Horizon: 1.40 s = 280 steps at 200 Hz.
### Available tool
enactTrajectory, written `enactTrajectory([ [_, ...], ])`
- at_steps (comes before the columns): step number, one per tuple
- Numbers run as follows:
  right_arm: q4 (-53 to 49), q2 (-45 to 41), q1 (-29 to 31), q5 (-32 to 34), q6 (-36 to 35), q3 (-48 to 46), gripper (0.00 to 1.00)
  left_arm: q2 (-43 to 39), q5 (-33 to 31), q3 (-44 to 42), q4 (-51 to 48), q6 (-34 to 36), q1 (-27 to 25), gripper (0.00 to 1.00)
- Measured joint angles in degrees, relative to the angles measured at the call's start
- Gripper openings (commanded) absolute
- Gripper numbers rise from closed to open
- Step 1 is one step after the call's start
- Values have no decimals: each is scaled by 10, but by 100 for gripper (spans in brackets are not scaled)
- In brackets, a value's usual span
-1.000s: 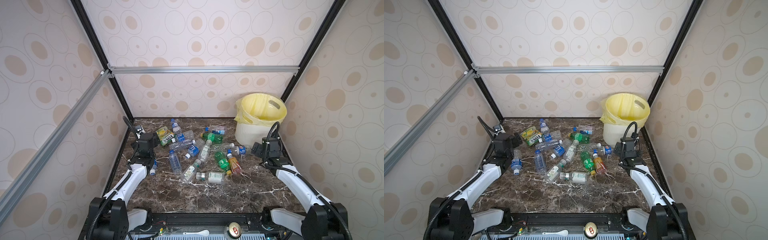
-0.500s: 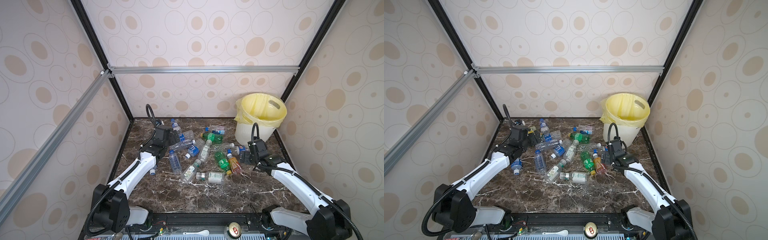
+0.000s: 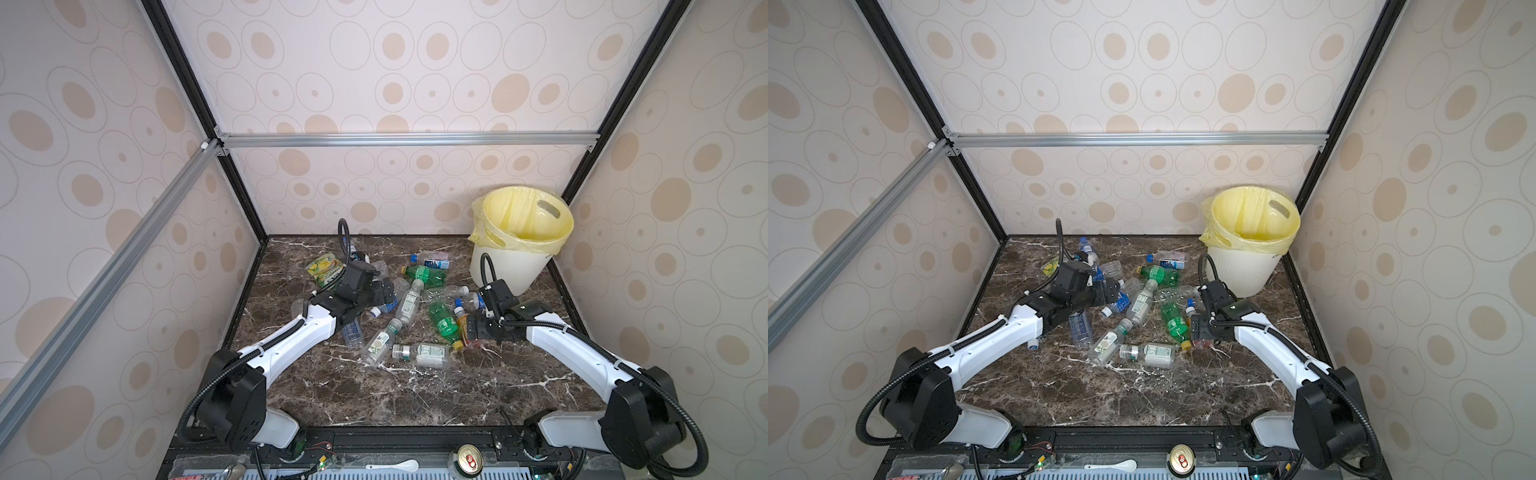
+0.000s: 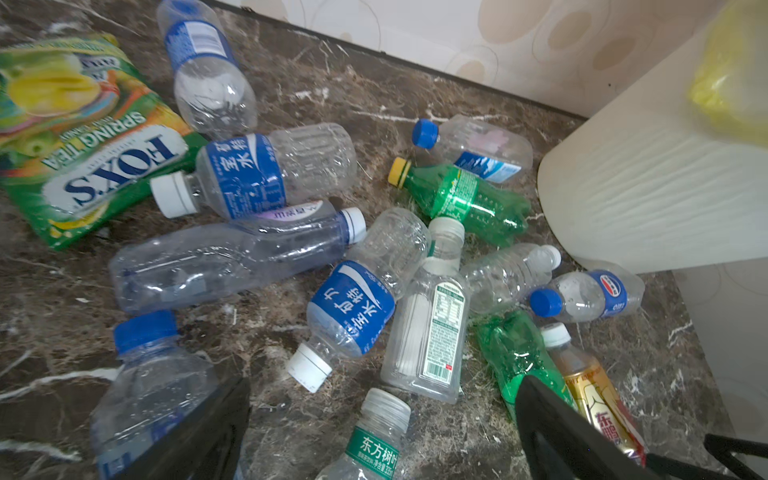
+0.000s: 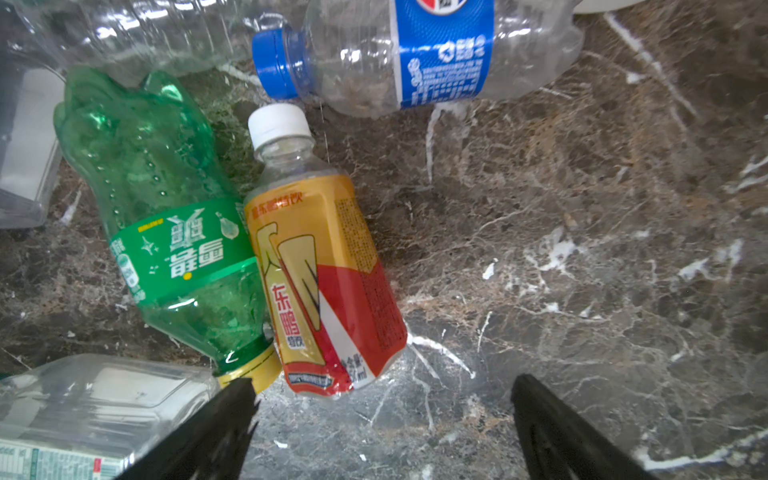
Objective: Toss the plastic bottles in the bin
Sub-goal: 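Move both grippers forward over the pile of bottles, then grasp the gold-and-red tea bottle with the right gripper while the left grasps a bottle, then lift the tea bottle over the yellow-lined bin and release it with the right gripper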
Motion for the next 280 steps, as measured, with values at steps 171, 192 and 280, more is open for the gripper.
enactTrajectory([
  [171, 42, 146, 0, -60, -32, 42, 54, 79, 54, 106, 33, 15, -43, 99],
  [192, 40, 147, 0, -63, -34, 45, 50, 66, 67, 101, 68, 24, -48, 99],
  [280, -26, 136, 0, -66, -44, 169, 44, 30, 120, 104, 157, 87, -53, 99],
])
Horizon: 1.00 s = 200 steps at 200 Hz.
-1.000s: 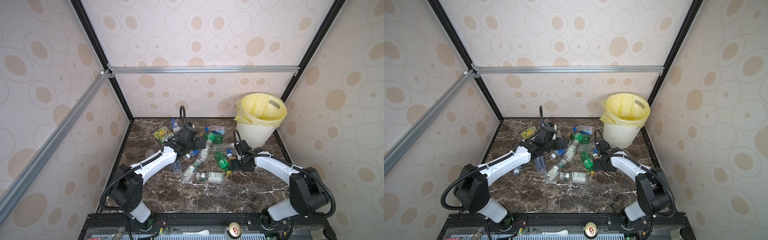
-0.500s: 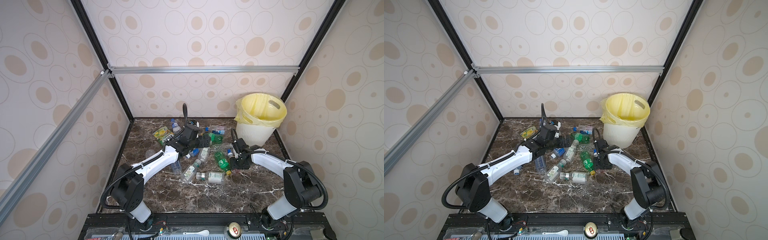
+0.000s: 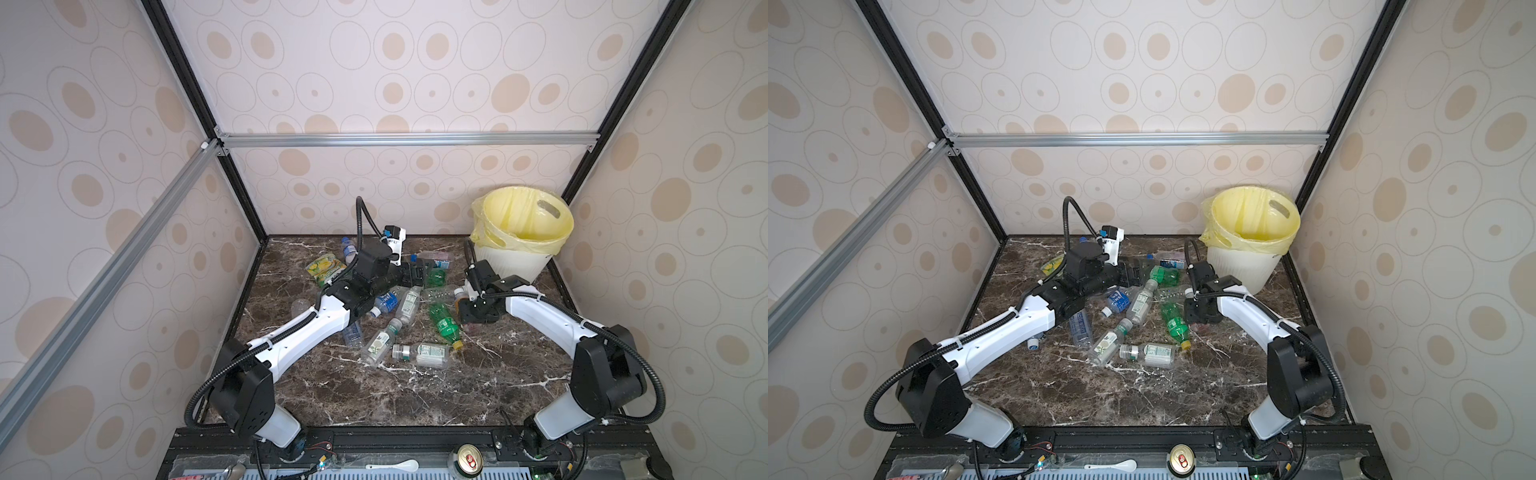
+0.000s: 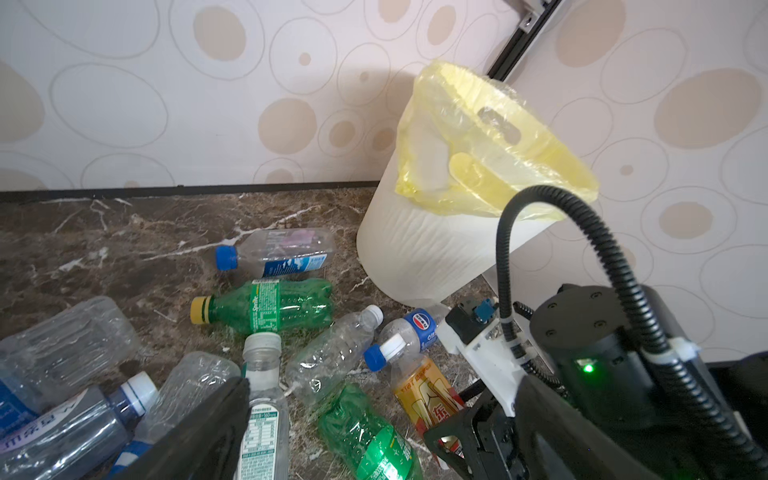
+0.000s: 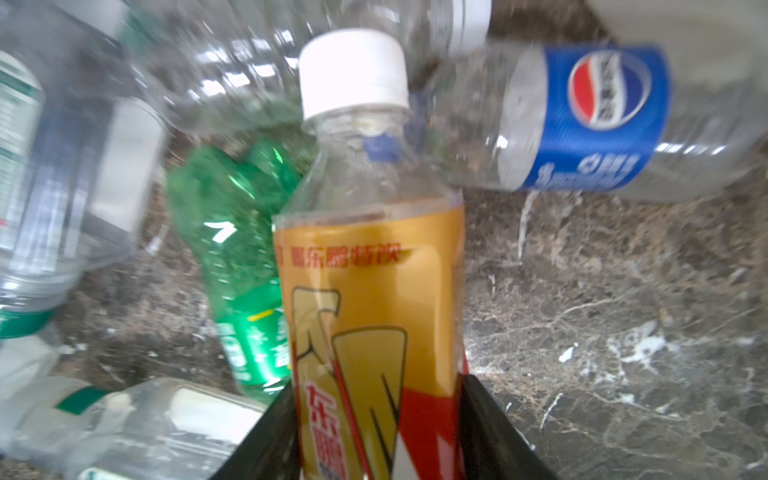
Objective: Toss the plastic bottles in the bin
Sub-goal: 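Lift the tea bottle over the yellow-lined bin and release it with the right gripper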
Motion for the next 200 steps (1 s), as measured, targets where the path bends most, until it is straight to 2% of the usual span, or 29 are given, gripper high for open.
enactTrajectory([
  [77, -50, 2, 0, 3, -19, 278, 42, 1, -36, 90, -3, 83, 0, 99],
  [154, -103, 101, 0, 68, -69, 632, 42, 60, -51, 210, -2, 120, -3, 99],
  [178, -104, 108, 0, 99, -92, 691, 42, 77, -50, 232, -2, 126, -7, 99],
  [200, -88, 101, -1, 129, -109, 706, 42, 80, -50, 238, -2, 129, -12, 99],
])
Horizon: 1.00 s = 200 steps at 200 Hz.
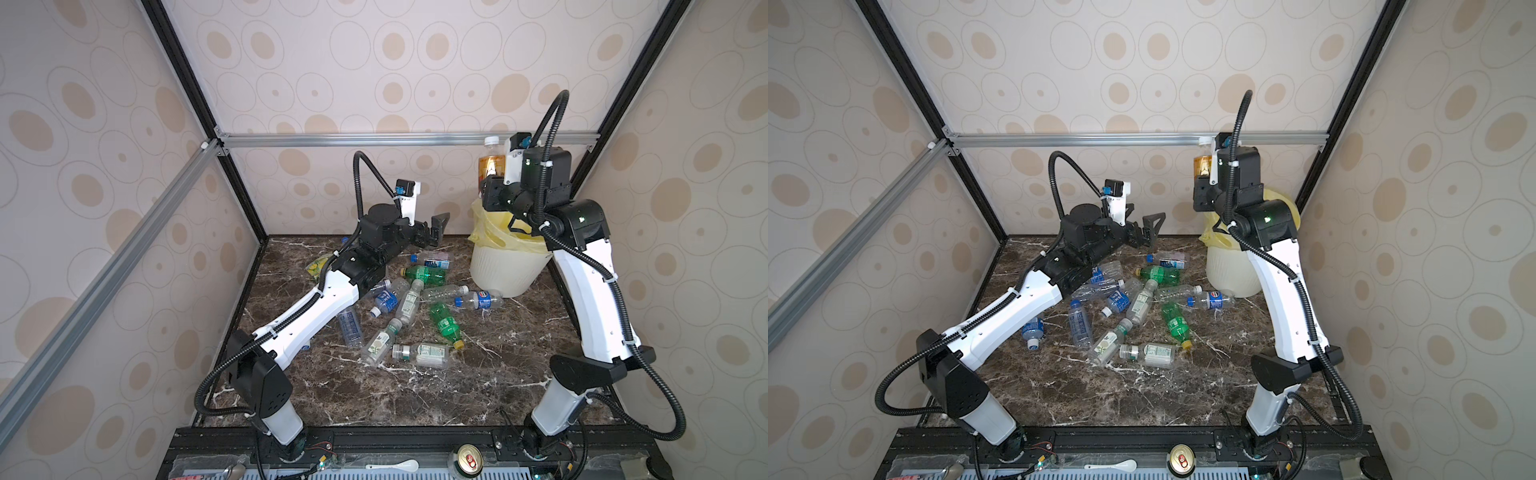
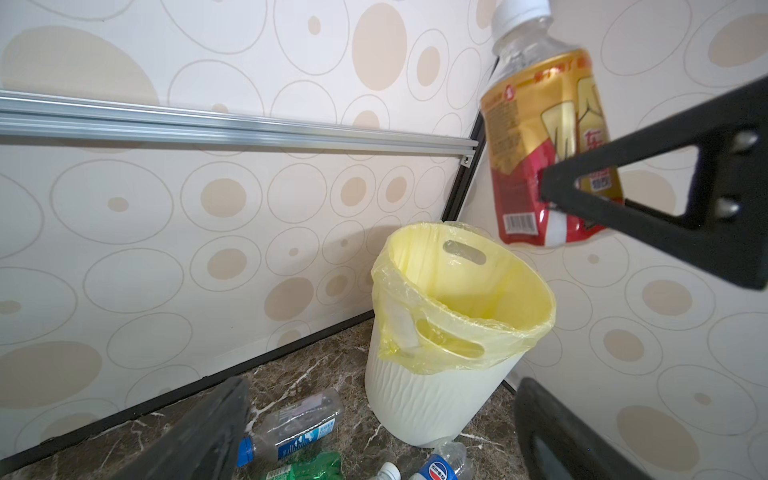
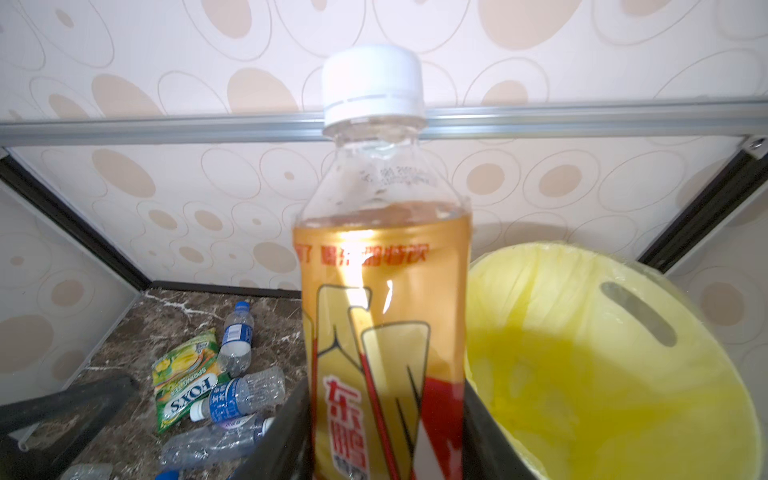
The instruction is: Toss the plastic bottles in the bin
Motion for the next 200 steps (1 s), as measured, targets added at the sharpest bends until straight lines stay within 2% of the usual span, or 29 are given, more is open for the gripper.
enactTrajectory([
  [32, 26, -8, -11, 32, -9, -12, 44, 0, 1, 1, 0, 1, -3, 99],
  [50, 24, -5, -42, 37, 9, -21, 47, 1, 1, 1, 0, 1, -3, 99],
  [57, 19, 1, -61, 38, 21, -21, 54, 1, 0, 1, 0, 1, -3, 99],
  [81, -33, 54, -132, 33, 74, 25, 87, 1, -2, 1, 0, 3, -3, 99],
  [99, -80, 111, -163, 27, 90, 88, 98, 1, -7, 1, -1, 7, -4, 99],
  [120, -98, 122, -164, 15, 96, 84, 100, 1, -15, 0, -3, 12, -4, 99],
  [157, -76, 56, -157, -6, 97, -7, 100, 1, -30, 0, -23, 12, -4, 99],
  [200, -55, 35, -145, -23, 91, -8, 100, 3, -100, 0, -76, 11, -3, 99],
])
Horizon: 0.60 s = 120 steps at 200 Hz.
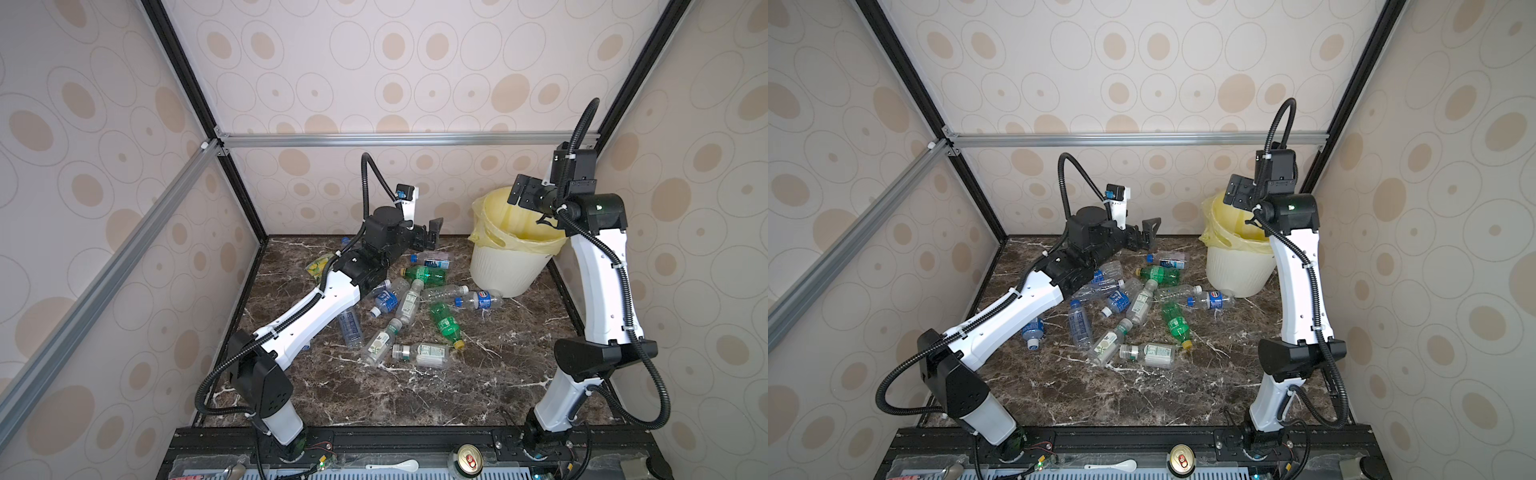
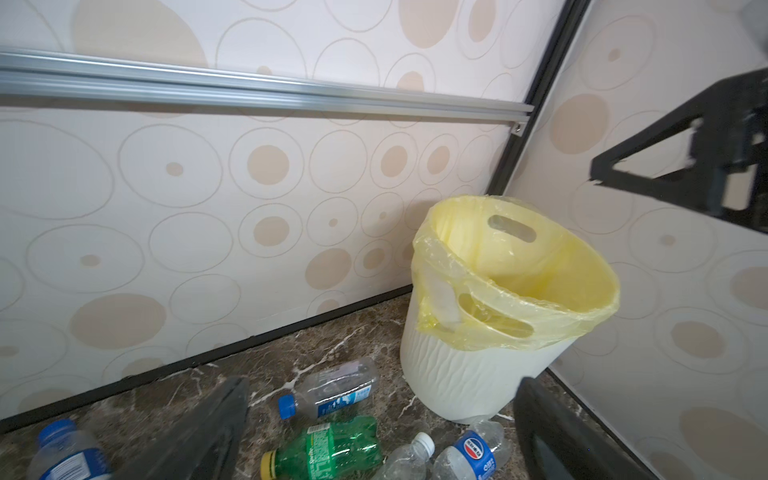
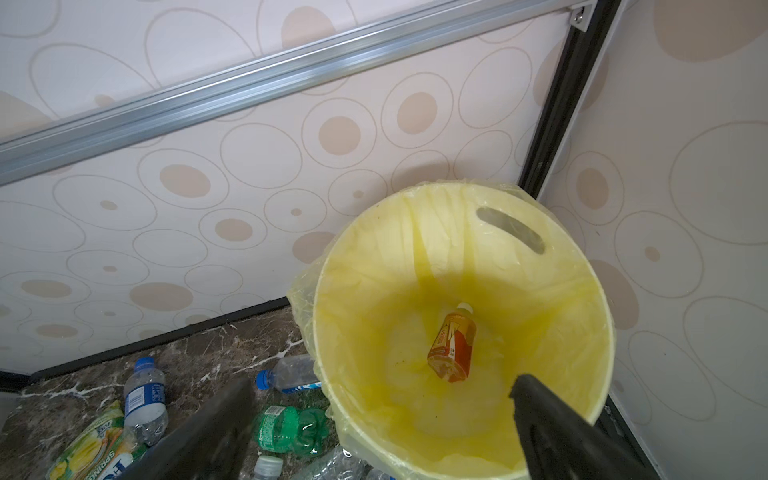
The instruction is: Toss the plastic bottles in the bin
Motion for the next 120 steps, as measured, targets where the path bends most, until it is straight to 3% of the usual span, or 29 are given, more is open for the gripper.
enactTrajectory([
  [57, 21, 10, 110, -17, -46, -25, 100, 12, -129, 24, -146, -47, 26, 99],
  [120, 57, 31, 260, -6, -106, -146, 100, -3, -169, -26, -300, -150, 148, 99],
])
